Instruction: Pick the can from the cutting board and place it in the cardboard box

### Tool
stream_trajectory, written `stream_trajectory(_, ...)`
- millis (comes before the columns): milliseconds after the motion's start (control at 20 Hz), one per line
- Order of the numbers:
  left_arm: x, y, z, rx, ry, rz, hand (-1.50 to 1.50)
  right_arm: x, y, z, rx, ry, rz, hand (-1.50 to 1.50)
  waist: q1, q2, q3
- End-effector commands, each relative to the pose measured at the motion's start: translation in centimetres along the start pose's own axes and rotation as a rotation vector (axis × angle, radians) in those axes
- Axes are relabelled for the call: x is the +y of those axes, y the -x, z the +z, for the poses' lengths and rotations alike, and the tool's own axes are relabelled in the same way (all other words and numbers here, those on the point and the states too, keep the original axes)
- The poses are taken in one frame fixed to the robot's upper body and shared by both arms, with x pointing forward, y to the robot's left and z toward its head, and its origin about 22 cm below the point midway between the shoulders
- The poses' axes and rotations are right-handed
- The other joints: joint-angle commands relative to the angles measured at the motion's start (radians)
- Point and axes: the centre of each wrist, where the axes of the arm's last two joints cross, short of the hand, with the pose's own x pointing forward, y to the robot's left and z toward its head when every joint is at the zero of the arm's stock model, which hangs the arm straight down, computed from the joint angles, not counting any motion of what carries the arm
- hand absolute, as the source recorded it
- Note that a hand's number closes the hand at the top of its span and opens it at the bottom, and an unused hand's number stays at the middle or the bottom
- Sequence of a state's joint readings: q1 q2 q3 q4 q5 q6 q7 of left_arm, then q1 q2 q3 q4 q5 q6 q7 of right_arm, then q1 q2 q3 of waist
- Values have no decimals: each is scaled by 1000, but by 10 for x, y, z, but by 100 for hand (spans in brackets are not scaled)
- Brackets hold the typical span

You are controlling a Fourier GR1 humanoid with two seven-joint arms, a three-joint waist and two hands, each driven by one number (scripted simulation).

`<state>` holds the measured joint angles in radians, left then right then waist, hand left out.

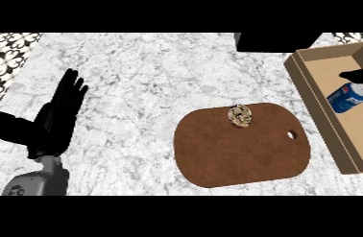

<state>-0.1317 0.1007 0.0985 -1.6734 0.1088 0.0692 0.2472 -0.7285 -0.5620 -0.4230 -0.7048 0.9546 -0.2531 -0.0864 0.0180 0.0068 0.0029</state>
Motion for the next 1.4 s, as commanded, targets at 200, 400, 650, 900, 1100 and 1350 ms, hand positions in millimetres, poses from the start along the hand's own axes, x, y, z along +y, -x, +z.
stream_trajectory(200,15,5,9,15,-26,-21,0,-20,10,-8,48,139,-474,-150,-16,-9,-1)
stream_trajectory(400,-3,8,-4,4,-9,-2,0,-28,12,-14,82,171,-743,-150,-23,-4,-1)
stream_trajectory(650,4,3,-7,0,-23,1,0,-49,68,4,108,222,-861,-150,-24,-7,-2)
stream_trajectory(900,-1,-6,-6,2,-22,-8,0,-44,108,26,124,278,-865,-150,-17,-5,-2)
stream_trajectory(1100,-7,12,5,26,1,10,0,-58,120,29,136,331,-889,-150,-15,-6,-3)
stream_trajectory(1350,5,10,9,3,-21,-19,0,-62,159,57,128,315,-890,-150,-15,-6,-2)
